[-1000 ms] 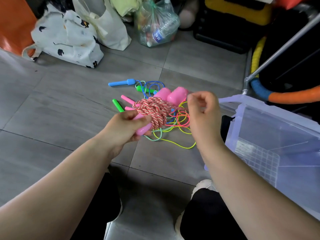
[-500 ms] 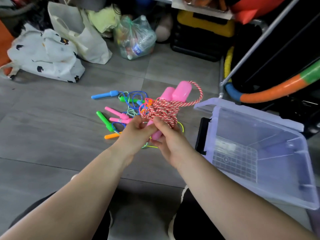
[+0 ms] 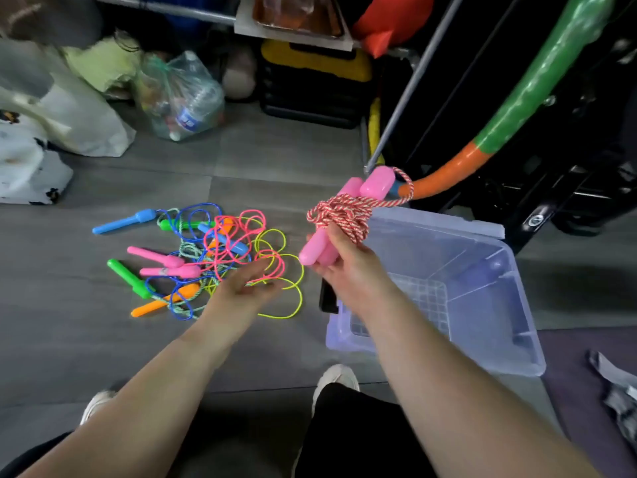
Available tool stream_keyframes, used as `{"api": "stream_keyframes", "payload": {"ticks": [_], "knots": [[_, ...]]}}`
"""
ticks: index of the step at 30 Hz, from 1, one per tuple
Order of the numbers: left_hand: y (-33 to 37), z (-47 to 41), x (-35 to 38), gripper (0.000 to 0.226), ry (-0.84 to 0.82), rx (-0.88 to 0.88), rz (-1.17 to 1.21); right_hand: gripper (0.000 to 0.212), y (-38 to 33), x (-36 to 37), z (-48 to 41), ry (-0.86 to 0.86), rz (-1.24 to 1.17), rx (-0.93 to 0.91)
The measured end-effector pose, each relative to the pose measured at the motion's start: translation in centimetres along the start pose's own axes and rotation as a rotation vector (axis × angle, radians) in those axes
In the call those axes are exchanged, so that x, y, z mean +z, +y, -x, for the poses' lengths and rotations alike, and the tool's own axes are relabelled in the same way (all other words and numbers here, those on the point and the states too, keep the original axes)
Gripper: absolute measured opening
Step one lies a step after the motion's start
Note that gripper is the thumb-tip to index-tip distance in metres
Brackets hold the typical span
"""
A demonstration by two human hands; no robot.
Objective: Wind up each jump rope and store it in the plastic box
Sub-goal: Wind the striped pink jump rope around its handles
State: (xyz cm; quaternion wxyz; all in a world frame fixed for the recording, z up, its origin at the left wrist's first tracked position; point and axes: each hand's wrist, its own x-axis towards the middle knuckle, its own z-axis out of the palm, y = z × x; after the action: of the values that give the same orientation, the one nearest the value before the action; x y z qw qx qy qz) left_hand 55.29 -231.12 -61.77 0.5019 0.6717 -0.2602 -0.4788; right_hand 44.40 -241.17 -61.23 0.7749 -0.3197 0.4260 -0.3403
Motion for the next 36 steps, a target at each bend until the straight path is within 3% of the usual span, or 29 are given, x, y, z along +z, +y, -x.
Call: {"api": "stream_keyframes", "payload": {"ticks": [3, 7, 11, 16, 19, 23, 29, 32, 35, 36], "knots": [[-0.5, -1.5, 1.9, 0.018, -0.038, -0.017, -0.265, 0.014, -2.0, -5.5, -0.9, 0.026, 0.209, 0.112], [-2.0, -5.5, 6.6, 0.014, -0.195, 0.105, -0.554, 0.021, -2.0, -13.6, -2.5, 0.135, 0.446, 0.271], [-5.4, -8.6, 11.0, 0.054, -0.211, 0.152, -0.777, 0.035, 0.9, -19.1, -5.7, 0.248, 0.602, 0.460], [-8.5, -11.8, 12.7, 0.062, -0.200, 0.253, -0.930, 0.036, 5.2, -22.2, -11.0, 0.318, 0.757, 0.655], [-11.0, -13.4, 13.0, 0.060, -0.222, 0.379, -1.017, 0.035, 7.6, -23.1, -13.7, 0.307, 0.752, 0.667], [-13.9, -13.9, 13.1, 0.053, -0.136, 0.569, -0.958, 0.028, 10.0, -23.6, -16.8, 0.232, 0.822, 0.701], [-14.5, -14.3, 13.3, 0.053, -0.096, 0.649, -0.835, 0.016, 12.1, -22.7, -18.5, 0.115, 0.950, 0.755], [-14.6, -14.3, 13.4, 0.053, -0.087, 0.654, -0.816, 0.010, 11.6, -22.3, -18.7, 0.121, 1.044, 0.653], [-14.7, -14.4, 13.3, 0.050, -0.079, 0.655, -0.808, 0.061, 11.2, -22.7, -18.9, 0.268, 1.037, 0.478], [-14.8, -14.4, 13.3, 0.048, -0.079, 0.654, -0.808, 0.062, 11.1, -22.9, -19.0, 0.288, 1.049, 0.436]]}}
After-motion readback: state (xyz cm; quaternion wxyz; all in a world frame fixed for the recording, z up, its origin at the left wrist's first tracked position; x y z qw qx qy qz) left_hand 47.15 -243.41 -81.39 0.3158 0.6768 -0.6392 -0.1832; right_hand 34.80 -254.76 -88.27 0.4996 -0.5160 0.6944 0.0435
